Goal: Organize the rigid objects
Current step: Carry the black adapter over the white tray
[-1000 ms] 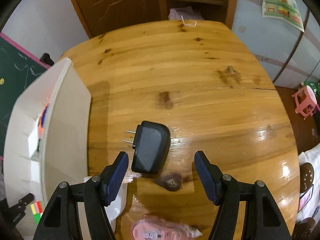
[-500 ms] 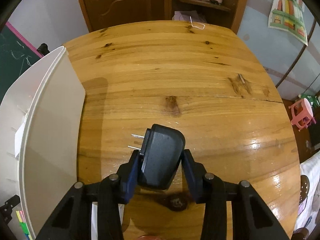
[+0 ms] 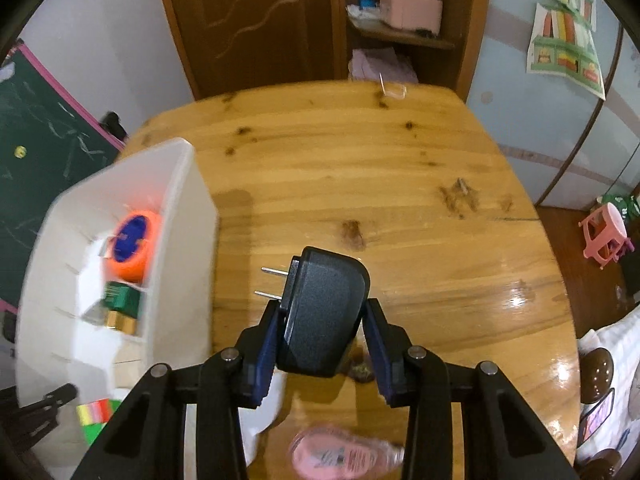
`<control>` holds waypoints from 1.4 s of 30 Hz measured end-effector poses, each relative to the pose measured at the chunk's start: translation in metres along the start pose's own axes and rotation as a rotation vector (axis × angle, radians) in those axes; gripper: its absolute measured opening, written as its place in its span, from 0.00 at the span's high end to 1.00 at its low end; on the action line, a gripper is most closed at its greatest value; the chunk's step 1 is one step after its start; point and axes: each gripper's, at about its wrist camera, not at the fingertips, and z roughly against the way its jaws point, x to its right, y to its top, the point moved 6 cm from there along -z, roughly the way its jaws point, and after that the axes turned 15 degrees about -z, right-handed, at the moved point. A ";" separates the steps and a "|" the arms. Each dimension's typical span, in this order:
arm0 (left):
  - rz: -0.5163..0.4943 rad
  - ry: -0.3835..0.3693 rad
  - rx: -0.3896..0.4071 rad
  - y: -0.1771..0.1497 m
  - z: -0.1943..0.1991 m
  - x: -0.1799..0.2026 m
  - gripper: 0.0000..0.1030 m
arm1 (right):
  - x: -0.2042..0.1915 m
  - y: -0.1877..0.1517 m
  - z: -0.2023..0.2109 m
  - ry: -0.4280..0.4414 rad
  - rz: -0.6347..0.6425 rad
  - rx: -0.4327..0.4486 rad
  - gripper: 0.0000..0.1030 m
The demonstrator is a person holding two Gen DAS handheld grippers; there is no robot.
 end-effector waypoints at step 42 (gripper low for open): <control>-0.002 -0.019 0.009 0.000 0.001 -0.004 0.73 | -0.157 -0.073 -0.010 0.136 0.340 -0.137 0.60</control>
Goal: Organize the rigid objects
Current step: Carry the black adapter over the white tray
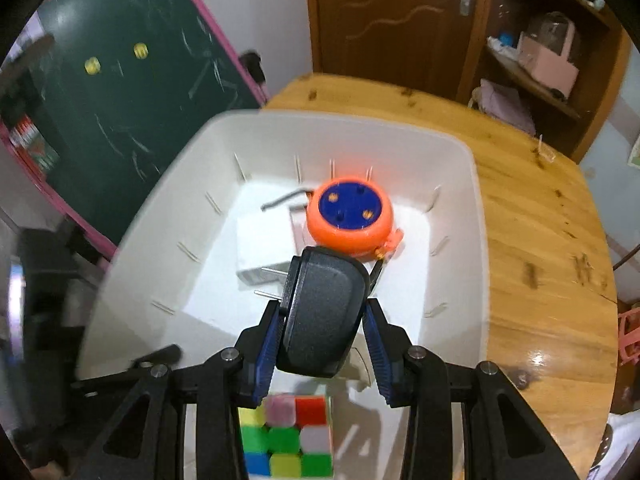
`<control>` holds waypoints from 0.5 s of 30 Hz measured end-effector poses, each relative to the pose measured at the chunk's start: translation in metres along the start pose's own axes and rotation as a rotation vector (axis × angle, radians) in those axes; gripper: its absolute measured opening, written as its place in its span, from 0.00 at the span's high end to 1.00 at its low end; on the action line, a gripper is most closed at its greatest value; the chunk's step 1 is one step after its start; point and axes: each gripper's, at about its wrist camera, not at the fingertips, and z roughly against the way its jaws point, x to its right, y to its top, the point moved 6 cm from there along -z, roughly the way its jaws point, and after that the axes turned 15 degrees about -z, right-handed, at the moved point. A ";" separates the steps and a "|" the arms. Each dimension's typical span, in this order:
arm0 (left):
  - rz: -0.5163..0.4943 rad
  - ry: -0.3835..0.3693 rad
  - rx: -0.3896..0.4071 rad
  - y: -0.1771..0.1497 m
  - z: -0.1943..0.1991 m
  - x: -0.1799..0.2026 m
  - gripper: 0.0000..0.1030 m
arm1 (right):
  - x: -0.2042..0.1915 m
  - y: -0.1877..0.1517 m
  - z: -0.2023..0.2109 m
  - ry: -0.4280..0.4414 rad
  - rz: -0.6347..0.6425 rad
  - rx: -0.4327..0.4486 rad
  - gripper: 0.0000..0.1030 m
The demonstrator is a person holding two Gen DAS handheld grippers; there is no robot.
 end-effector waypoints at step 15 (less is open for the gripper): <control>0.002 0.003 -0.003 0.002 0.000 0.003 0.73 | -0.006 0.001 -0.038 -0.017 -0.019 -0.159 0.51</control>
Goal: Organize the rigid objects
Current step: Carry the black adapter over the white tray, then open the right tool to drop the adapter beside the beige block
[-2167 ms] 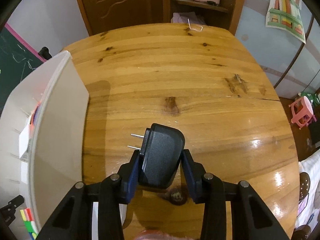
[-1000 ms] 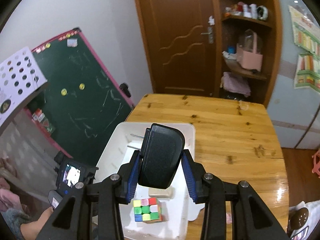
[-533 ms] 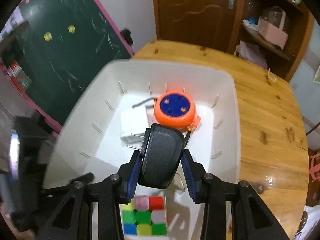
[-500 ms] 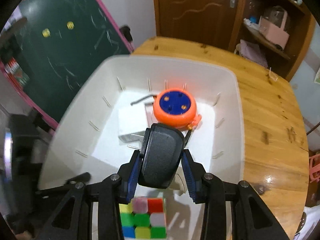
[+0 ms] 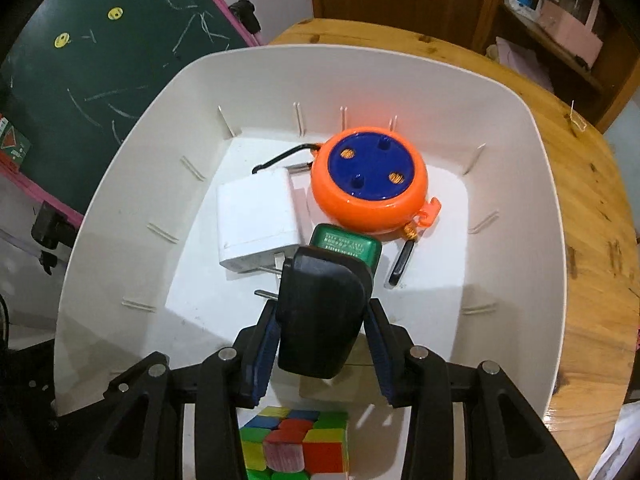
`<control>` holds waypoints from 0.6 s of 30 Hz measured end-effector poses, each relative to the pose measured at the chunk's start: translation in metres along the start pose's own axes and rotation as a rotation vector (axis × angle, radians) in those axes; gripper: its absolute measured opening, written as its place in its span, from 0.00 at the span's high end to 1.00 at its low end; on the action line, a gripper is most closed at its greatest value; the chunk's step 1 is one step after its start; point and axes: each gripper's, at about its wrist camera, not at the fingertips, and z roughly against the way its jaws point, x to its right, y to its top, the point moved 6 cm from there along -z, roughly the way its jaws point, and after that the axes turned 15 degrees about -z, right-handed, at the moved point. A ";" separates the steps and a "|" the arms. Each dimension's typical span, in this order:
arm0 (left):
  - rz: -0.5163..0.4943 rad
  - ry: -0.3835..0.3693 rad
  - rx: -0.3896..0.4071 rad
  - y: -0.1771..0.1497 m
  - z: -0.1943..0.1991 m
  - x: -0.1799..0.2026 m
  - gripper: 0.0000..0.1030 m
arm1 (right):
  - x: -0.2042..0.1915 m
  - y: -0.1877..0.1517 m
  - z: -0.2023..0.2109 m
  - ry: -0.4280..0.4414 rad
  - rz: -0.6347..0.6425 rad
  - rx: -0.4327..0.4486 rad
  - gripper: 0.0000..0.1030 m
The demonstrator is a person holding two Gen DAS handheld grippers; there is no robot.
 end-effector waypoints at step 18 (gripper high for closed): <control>0.016 -0.002 -0.003 0.000 0.000 -0.006 0.73 | 0.019 0.003 0.117 0.134 -0.026 0.248 0.37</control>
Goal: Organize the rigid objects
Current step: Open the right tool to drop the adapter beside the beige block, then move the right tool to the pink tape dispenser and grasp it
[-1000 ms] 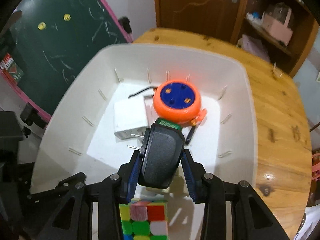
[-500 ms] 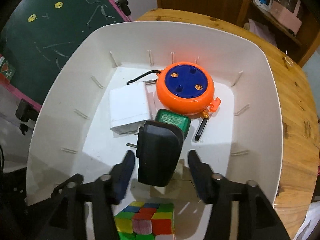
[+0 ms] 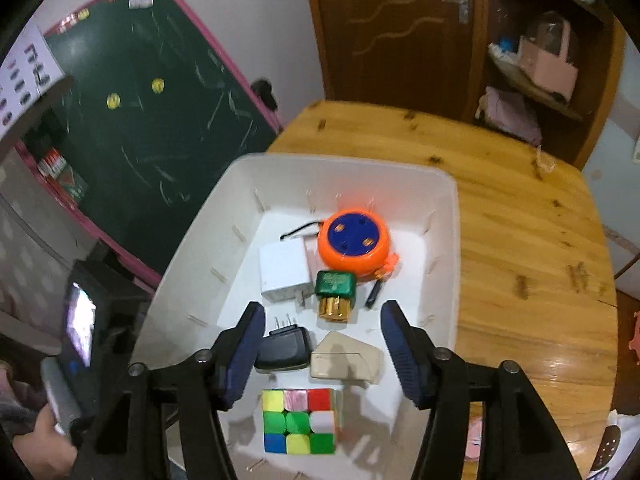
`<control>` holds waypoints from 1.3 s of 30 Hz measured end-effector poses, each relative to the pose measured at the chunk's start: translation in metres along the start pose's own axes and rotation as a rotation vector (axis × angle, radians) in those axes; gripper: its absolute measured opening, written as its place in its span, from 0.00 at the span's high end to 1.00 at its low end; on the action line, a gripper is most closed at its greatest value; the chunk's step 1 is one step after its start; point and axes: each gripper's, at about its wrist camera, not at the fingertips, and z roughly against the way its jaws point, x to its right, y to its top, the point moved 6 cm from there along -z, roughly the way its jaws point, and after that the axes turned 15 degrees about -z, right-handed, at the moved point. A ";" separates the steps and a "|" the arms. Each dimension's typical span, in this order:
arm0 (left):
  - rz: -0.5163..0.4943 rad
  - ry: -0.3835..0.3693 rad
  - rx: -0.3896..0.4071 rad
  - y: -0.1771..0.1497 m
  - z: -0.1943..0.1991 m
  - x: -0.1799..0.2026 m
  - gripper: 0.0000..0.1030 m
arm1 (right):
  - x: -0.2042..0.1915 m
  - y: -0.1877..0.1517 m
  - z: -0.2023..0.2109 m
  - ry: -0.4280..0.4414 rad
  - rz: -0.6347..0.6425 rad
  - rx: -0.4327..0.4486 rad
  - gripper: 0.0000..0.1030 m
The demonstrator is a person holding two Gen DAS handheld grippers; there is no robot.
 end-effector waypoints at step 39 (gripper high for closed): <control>-0.013 0.035 0.000 -0.002 0.001 0.003 0.73 | 0.175 -0.090 0.035 -0.024 0.156 0.040 0.28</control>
